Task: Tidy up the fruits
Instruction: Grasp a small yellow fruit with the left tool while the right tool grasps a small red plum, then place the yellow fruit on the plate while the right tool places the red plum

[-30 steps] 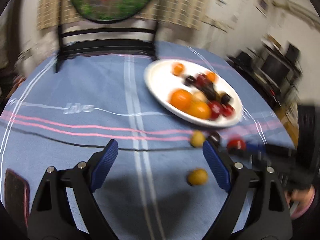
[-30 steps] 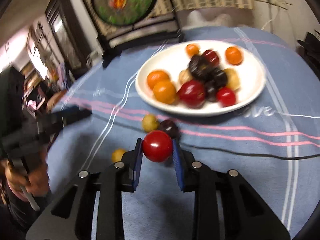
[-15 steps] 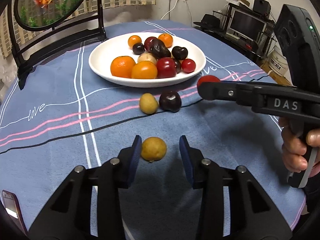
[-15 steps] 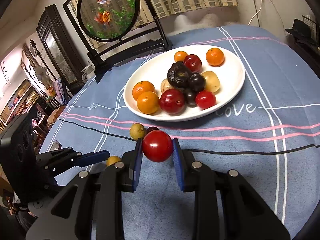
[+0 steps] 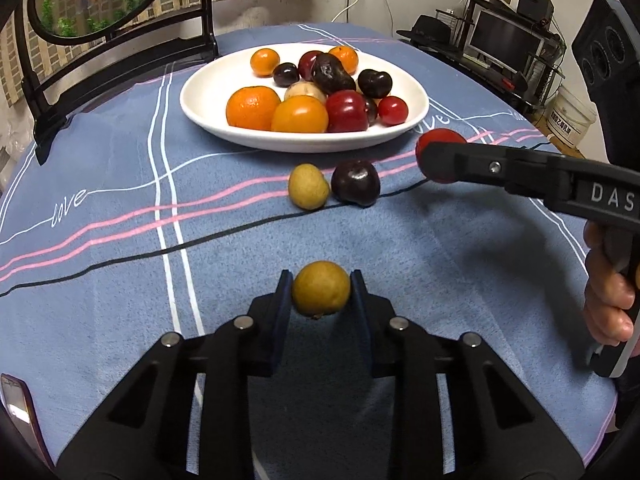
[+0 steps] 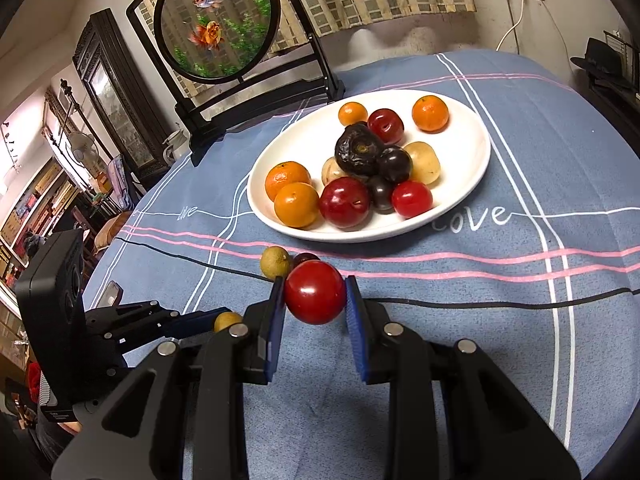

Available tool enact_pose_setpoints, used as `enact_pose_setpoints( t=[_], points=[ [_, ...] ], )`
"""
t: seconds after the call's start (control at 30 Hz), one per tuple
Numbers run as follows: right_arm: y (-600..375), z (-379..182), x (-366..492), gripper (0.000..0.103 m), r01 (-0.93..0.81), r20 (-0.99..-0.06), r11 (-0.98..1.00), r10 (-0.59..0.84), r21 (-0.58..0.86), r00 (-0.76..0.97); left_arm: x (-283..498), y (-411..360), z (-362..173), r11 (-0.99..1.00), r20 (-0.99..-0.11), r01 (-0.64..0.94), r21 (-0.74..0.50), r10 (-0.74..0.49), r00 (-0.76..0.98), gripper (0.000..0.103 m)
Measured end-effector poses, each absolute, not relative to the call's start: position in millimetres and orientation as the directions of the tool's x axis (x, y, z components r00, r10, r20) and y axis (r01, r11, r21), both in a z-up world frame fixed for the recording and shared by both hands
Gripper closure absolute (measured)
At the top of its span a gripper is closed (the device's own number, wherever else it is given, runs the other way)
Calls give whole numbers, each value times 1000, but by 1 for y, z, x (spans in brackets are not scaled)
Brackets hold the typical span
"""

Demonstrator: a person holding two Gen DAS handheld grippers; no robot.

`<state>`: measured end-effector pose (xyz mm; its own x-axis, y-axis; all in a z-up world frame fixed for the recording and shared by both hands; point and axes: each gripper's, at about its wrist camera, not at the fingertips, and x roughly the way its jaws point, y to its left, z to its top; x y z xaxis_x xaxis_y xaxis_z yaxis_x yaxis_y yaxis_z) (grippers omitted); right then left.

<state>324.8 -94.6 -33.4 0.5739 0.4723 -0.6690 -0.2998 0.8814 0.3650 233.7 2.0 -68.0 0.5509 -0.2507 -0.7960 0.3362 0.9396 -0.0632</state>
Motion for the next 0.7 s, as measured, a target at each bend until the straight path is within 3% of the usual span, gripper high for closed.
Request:
enact_pose_setpoints(
  t=[0.37,0.7],
  points=[
    [-90,-30,320,74,-316,-667,889,459,332,588,233,9,-57,940,-767,325,-106,-285,575,74],
    [-86,-11,327,74,-331,-643,901,432,280,632,249,12,-12,935,-692,316,-160,-335,640,74]
  ],
)
